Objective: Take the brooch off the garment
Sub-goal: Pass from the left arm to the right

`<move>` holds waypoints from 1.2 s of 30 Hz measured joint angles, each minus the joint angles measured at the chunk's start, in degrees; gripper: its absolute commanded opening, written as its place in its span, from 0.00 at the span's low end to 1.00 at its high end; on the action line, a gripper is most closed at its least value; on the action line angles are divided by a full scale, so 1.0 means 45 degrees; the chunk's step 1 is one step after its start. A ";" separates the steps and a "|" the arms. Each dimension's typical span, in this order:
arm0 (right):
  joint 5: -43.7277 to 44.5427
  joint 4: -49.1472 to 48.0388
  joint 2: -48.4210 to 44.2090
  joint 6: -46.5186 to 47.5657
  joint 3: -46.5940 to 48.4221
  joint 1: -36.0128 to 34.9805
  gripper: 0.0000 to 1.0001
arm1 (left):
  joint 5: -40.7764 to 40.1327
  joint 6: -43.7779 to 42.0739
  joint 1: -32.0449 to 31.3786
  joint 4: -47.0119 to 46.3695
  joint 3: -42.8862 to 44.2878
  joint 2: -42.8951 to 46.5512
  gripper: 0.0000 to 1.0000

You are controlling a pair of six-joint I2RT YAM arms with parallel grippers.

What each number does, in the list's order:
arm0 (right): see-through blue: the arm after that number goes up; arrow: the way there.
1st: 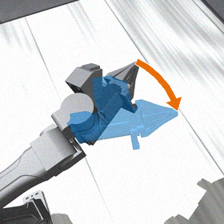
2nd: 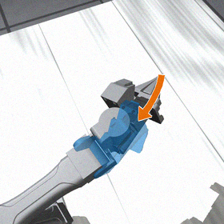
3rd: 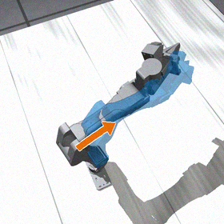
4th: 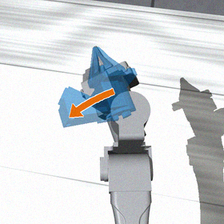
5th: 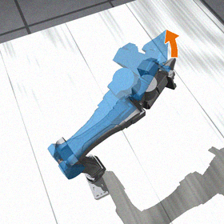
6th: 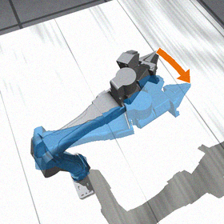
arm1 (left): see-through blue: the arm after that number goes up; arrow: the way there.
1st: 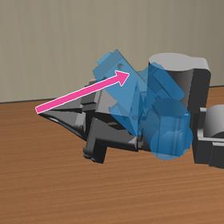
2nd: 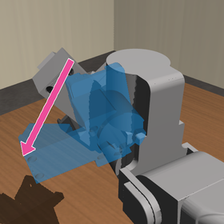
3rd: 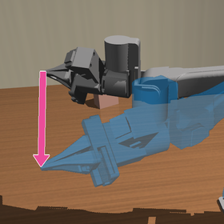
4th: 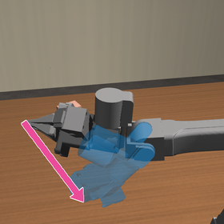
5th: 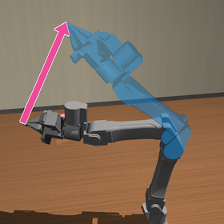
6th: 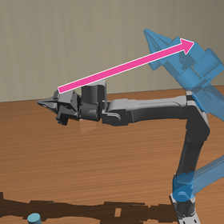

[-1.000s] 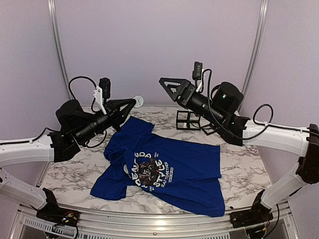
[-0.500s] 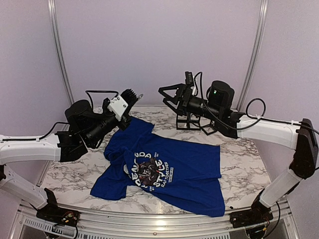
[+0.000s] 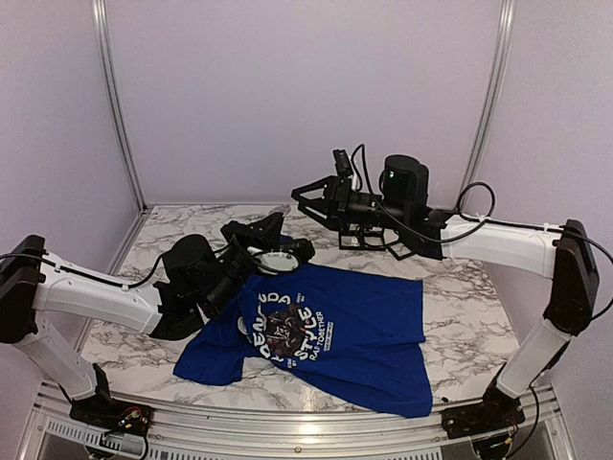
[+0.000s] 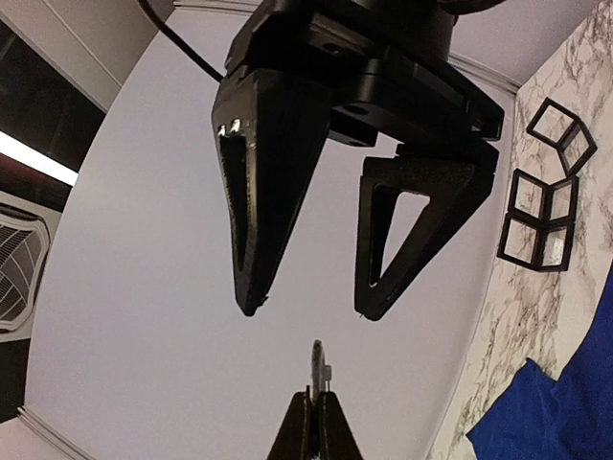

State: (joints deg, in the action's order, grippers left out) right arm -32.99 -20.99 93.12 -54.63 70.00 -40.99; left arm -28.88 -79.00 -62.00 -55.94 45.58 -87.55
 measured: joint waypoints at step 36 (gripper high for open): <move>-0.0476 0.0491 0.0505 -0.0398 0.0146 -0.0495 0.00 | -0.1617 -0.4124 -0.0690 -0.4371 -0.0340 -0.2453 0.00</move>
State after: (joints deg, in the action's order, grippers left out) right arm -35.14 -18.79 95.39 -56.42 70.65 -43.22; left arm -36.16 -97.56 -65.10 -75.61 44.05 -98.59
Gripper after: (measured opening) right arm 0.010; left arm 0.015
